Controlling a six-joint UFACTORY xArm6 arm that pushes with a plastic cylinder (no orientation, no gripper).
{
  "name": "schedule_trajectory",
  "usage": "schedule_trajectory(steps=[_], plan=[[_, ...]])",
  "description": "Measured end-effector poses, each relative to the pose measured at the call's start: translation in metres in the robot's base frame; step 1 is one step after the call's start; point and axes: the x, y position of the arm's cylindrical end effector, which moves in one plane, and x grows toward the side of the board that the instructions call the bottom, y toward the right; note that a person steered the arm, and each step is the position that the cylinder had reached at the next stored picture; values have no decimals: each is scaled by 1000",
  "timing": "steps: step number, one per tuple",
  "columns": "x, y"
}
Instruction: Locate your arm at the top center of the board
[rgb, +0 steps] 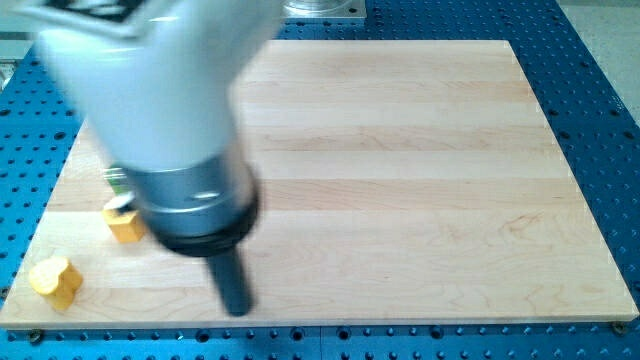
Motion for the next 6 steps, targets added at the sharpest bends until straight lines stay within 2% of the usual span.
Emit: schedule_trajectory(steps=[1, 2, 4, 5, 6], plan=[[-42, 81], [-133, 118], [-337, 93], [-410, 70], [-414, 52]])
